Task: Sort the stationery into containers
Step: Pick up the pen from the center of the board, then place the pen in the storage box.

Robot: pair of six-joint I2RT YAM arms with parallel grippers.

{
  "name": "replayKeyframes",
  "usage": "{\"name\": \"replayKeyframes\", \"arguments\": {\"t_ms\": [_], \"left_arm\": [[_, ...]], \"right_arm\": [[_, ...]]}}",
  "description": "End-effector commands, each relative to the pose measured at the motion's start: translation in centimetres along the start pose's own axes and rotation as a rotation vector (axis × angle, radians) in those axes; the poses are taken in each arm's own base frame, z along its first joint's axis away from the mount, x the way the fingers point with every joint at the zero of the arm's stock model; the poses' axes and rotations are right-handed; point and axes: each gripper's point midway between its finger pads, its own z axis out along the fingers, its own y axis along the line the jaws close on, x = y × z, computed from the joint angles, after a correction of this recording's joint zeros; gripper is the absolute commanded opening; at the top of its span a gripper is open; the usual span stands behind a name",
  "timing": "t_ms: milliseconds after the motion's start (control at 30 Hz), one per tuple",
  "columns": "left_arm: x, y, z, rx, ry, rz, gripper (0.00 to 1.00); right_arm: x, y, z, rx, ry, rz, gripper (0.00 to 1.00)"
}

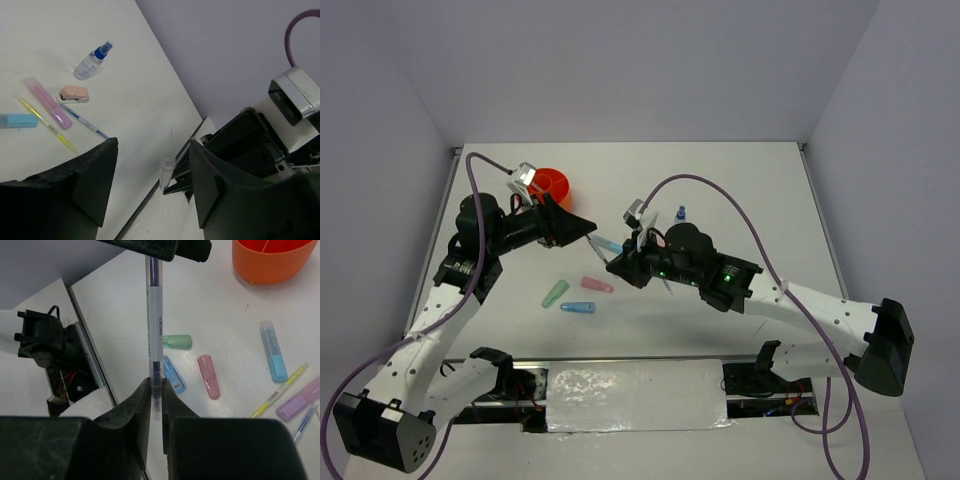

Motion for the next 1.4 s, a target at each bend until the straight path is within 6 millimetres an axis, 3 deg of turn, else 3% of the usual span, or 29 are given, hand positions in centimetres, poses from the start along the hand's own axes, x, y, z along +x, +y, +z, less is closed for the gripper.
{"name": "replayKeyframes", "arguments": {"t_ms": [0, 33, 167, 233, 300, 333, 367, 400, 433, 533, 567, 600, 633, 767, 800, 833, 867, 900, 967, 1133, 1267, 1367], "left_arm": [[-1.0, -2.4, -0.2, 0.087, -0.022, 0.073, 0.69], [-1.1, -2.6, -0.2, 0.086, -0.021, 0.087, 0.56], [-1.0, -2.3, -0.1, 0.076, -0.010, 0.091, 0.28], [-1.1, -2.9, -0.1, 0.109, -0.020, 0.113, 0.21], [-1.4, -2.9, 0.0, 0.105, -0.034, 0.139, 0.12], [-2.0, -2.4, 0.1, 0.060, -0.060, 0.145, 0.08], [-2.6, -1.6, 0.2, 0.012, -0.082, 0.152, 0.08], [-3.0, -0.4, 0.2, -0.058, -0.100, 0.160, 0.10], [-4.8, 2.0, 0.0, -0.202, -0.196, 0.155, 0.12], [-7.9, 5.7, -0.8, -0.424, -0.317, 0.199, 0.12], [-10.2, 7.9, -1.6, -0.572, -0.394, 0.226, 0.13], [-11.5, 9.1, -2.2, -0.655, -0.433, 0.234, 0.11], [-12.7, 11.7, -3.0, -0.797, -0.484, 0.232, 0.11], [-18.7, 13.6, -3.5, -0.946, -0.637, 0.335, 0.12], [-19.1, 15.0, -2.8, -0.978, -0.632, 0.346, 0.13], [-21.1, 14.7, -3.2, -0.997, -0.680, 0.382, 0.13], [-21.4, 16.2, -2.5, -1.027, -0.663, 0.393, 0.14], [-22.7, 16.1, -2.4, -1.037, -0.674, 0.421, 0.14], [-23.1, 17.9, -1.8, -1.069, -0.649, 0.433, 0.13], [-23.8, 19.6, -0.4, -1.025, -0.651, 0.466, 0.20], [-23.0, 22.0, 1.0, -1.049, -0.581, 0.459, 0.21], [-22.3, 22.7, 1.5, -1.037, -0.577, 0.441, 0.25]], "right_arm": [[-2.0, 0.0, 0.2, 0.026, -0.031, -0.032, 0.09], [-2.1, -0.1, 0.1, 0.029, -0.032, -0.040, 0.09], [-2.1, -0.3, 0.3, 0.040, -0.012, -0.055, 0.11], [-2.3, -0.4, 0.2, 0.048, -0.018, -0.054, 0.14], [-3.0, -0.5, -0.5, 0.060, -0.055, -0.053, 0.55], [-3.2, -0.7, -0.8, 0.075, -0.071, -0.052, 0.72], [-3.6, -1.7, -1.6, 0.135, -0.100, -0.051, 0.96], [-3.8, -2.5, -2.2, 0.180, -0.115, -0.048, 1.00], [-3.5, -3.6, -2.8, 0.235, -0.122, -0.046, 1.00], [-4.0, -7.9, -6.0, 0.468, -0.193, 0.005, 1.00], [-4.1, -8.4, -6.9, 0.491, -0.205, 0.034, 1.00], [-3.6, -9.0, -7.3, 0.502, -0.198, 0.041, 1.00], [-3.5, -8.8, -7.6, 0.492, -0.200, 0.042, 1.00], [-2.0, -8.6, -8.0, 0.471, -0.159, 0.034, 1.00], [-1.3, -8.6, -8.1, 0.465, -0.150, 0.031, 1.00], [-1.1, -8.5, -8.1, 0.462, -0.150, 0.033, 1.00], [-0.4, -8.6, -8.1, 0.461, -0.140, 0.035, 1.00], [-0.1, -8.7, -8.1, 0.461, -0.135, 0.035, 1.00], [0.6, -8.7, -8.0, 0.457, -0.125, 0.033, 1.00], [1.2, -8.9, -7.7, 0.453, -0.103, 0.022, 1.00], [1.8, -8.5, -7.3, 0.427, -0.083, 0.024, 1.00], [1.9, -8.6, -7.2, 0.431, -0.088, 0.023, 1.00]]}}
